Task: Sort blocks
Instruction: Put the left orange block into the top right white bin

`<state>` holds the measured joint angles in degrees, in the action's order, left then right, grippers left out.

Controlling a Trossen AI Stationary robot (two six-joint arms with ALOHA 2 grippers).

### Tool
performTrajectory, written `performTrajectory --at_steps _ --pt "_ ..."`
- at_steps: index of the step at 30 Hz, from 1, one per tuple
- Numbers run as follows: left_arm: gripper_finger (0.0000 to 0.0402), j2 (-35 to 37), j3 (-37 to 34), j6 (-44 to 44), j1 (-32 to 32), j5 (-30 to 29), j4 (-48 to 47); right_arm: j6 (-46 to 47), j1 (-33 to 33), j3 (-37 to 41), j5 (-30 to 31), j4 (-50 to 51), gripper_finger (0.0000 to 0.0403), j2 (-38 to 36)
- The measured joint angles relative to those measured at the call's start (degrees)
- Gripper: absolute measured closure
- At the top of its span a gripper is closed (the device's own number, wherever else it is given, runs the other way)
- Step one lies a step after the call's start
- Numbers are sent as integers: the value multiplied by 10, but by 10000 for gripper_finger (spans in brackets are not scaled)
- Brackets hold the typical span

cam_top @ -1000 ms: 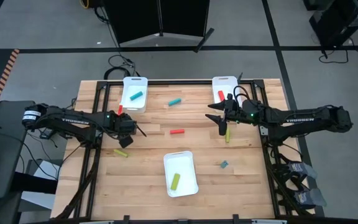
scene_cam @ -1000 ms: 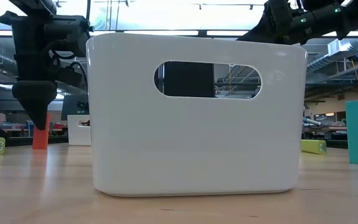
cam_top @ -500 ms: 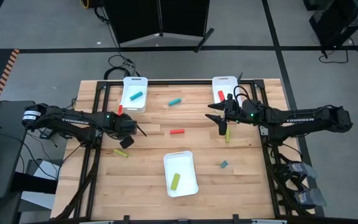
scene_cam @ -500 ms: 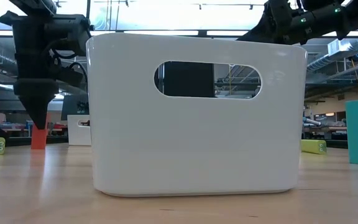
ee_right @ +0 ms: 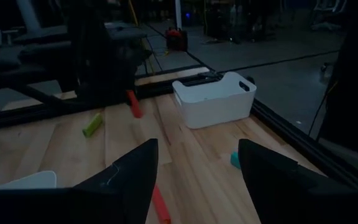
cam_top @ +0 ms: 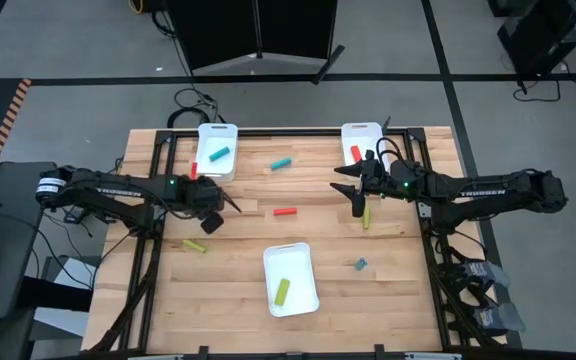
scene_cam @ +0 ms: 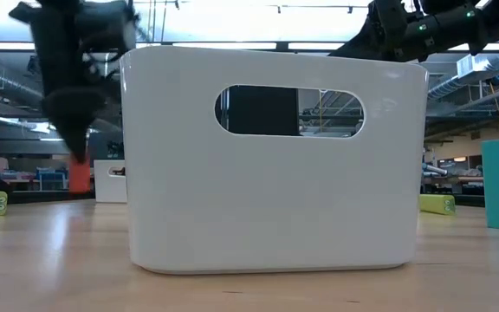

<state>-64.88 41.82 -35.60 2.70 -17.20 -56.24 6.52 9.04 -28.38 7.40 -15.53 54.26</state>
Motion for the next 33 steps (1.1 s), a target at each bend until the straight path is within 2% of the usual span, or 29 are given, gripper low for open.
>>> performTrajectory --at_steps 5,8,12,15,17,22,33 --pt "338 0 78 61 0 -58 90 -9 0 0 0 -39 169 -4" --pt "338 -3 102 128 14 -61 250 -24 0 0 0 -72 169 -12" --pt "338 -40 103 204 54 -20 471 -47 0 0 -12 -132 169 -29" --pt "338 -96 103 216 96 25 603 -61 -1 0 -26 -187 169 -41" --pt "338 -145 115 207 121 58 656 -66 -1 0 -27 -216 169 -49" --pt "338 -282 225 197 165 116 682 -67 -5 -1 -27 -239 169 -59" --pt "338 -566 559 142 225 248 635 -79 -30 -1 -26 -275 169 -59"
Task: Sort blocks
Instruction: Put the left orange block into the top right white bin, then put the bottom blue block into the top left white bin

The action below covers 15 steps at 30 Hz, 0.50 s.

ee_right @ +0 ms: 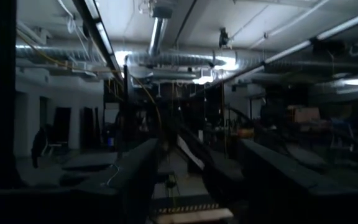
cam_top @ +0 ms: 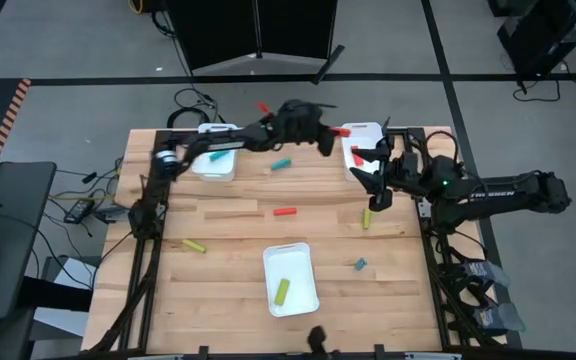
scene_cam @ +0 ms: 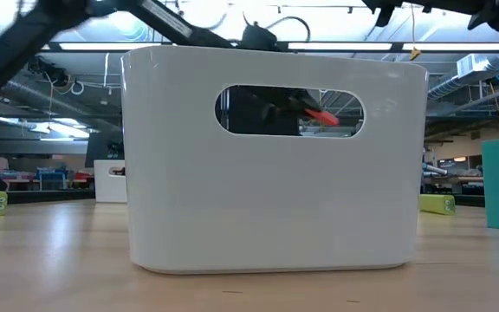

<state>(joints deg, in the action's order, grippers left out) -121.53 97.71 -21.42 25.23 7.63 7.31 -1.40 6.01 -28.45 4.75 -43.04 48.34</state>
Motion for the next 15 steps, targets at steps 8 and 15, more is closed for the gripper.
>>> performTrajectory --at_steps 8,15 --pt "338 -151 168 -71 6 51 -12 -18 -8 0 1 -20 169 0" --pt "251 -189 210 -100 6 72 -12 -18 -8 0 1 -19 169 0"
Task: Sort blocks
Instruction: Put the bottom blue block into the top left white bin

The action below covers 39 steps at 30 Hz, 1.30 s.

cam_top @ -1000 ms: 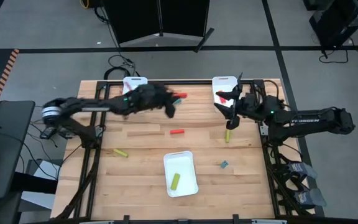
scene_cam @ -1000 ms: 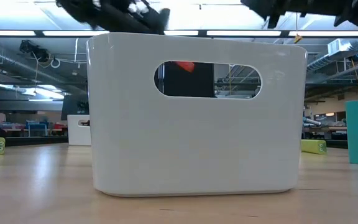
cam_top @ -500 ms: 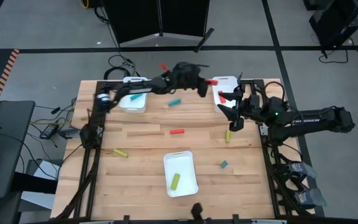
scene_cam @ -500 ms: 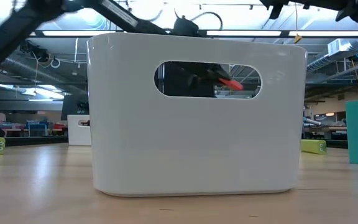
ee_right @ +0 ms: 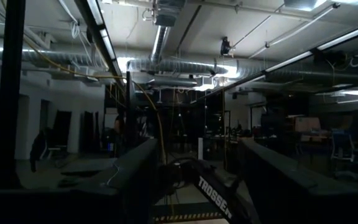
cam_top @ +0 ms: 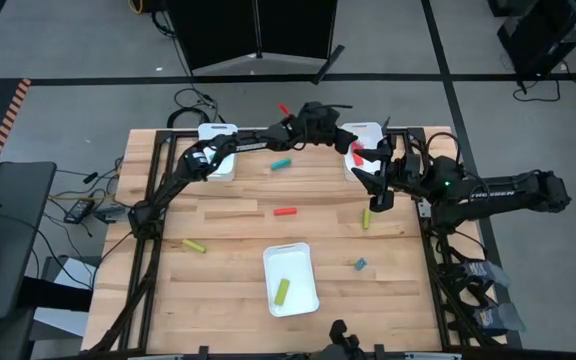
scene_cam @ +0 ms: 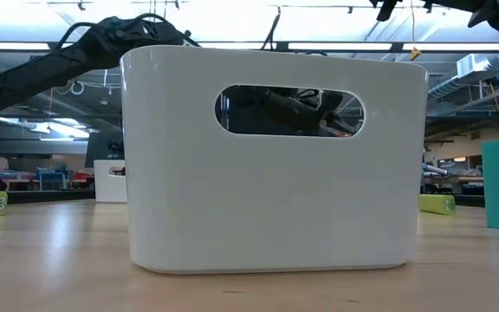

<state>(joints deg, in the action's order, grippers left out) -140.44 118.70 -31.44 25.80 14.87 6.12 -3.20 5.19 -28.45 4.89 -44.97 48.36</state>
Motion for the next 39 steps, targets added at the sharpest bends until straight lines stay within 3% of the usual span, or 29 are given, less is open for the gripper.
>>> performTrajectory --at_steps 5,12,15,19,25,32,39 --pt "177 5 1 21 0 9 6 0 0 0 0 0 169 0" --pt "179 69 -35 71 2 25 11 6 -6 0 0 31 169 0" --pt "199 135 -119 75 4 21 70 5 -6 1 0 34 169 0" --pt "227 263 -300 73 10 -4 170 1 -6 -5 5 51 169 1" --pt "245 488 -572 80 8 -65 263 28 33 -55 90 201 169 57" --pt "245 708 -762 72 -8 -121 255 53 126 -176 -27 356 169 221" --pt "245 847 -861 57 -19 -178 231 -65 169 -376 -85 560 169 419"
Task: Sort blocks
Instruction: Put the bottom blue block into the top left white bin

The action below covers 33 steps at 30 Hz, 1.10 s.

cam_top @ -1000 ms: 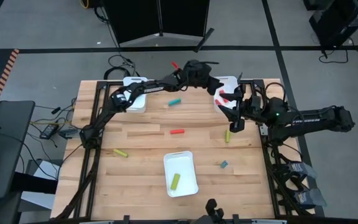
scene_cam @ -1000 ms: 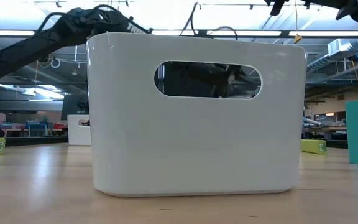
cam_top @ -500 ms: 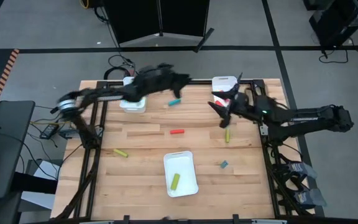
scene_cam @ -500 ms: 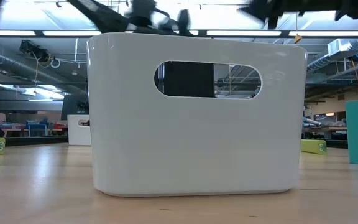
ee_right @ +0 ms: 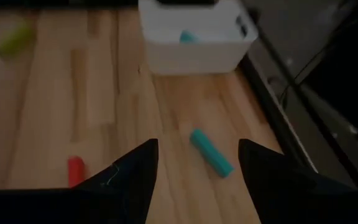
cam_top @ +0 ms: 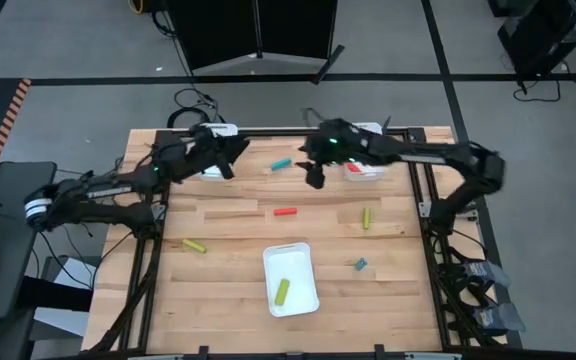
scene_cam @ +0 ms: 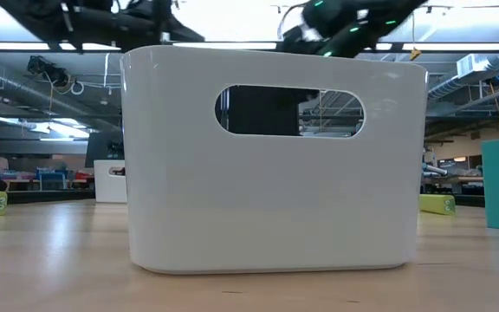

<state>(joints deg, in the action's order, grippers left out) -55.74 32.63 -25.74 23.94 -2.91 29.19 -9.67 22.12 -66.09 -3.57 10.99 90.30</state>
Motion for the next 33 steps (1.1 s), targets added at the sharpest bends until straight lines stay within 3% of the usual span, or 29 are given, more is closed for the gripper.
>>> performTrajectory --at_steps 7,17,26,33 --pt "245 69 -38 -15 0 -5 -26 -112 19 -184 -26 140 169 167" --pt "245 100 -39 -14 -1 10 -52 -207 51 -413 -62 323 165 355" --pt "245 101 -39 -3 -1 24 -52 -237 59 -522 -51 427 165 451" --pt "245 101 -39 -2 -1 30 -51 -257 61 -537 -35 449 165 467"
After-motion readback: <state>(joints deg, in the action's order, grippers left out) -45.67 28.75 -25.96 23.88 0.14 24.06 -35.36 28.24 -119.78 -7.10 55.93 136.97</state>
